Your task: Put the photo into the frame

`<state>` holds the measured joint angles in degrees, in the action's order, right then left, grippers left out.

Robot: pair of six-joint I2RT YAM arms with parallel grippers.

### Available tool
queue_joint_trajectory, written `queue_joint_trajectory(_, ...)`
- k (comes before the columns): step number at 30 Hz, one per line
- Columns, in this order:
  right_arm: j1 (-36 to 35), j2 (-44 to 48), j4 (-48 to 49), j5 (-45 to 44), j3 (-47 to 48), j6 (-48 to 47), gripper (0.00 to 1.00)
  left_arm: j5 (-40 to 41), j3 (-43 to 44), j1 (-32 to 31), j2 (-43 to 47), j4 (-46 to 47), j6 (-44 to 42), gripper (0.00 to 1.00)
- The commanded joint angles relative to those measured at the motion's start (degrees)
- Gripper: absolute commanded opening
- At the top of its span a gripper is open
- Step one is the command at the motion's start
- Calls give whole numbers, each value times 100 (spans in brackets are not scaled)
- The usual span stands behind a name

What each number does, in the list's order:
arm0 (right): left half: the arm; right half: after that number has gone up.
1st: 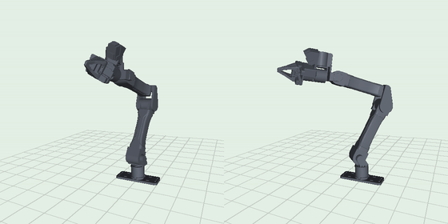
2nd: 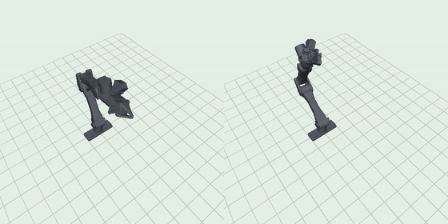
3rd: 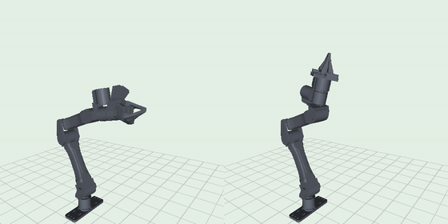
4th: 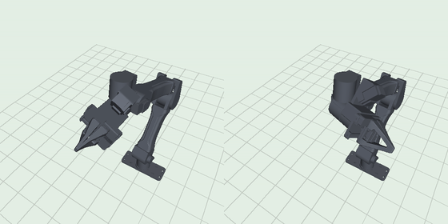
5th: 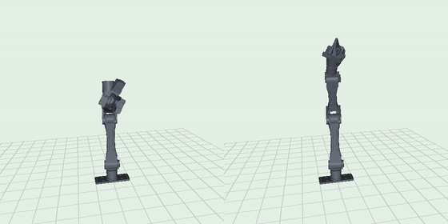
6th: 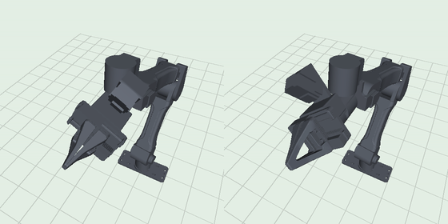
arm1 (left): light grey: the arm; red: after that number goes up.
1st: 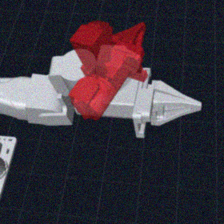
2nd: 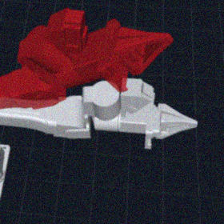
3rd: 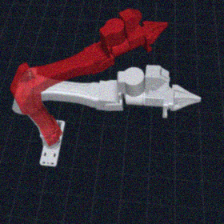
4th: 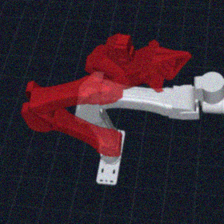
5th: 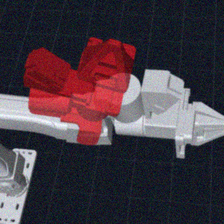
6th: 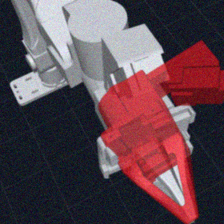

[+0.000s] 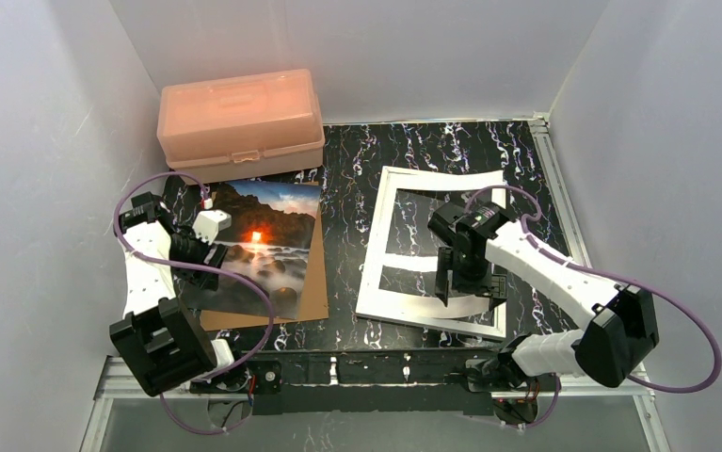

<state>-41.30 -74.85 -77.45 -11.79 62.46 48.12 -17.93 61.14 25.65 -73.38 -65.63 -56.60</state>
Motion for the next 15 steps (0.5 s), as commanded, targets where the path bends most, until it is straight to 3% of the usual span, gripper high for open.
queue_joint_trajectory(1,155,-147,-242,47,412,123,99,-190,19,-25,176,-284,-46,65)
queue_joint_trajectory(4,157,-44,12,291,128,85,99,-192,-47,-25,277,-284,-112,66)
queue_joint_trajectory(7,244,-266,-250,-236,626,-67,99,-277,-11,-25,287,-344,-91,66)
queue_joint_trajectory(15,245,-764,53,-560,775,-261,99,-892,823,-26,116,-1267,-26,66)
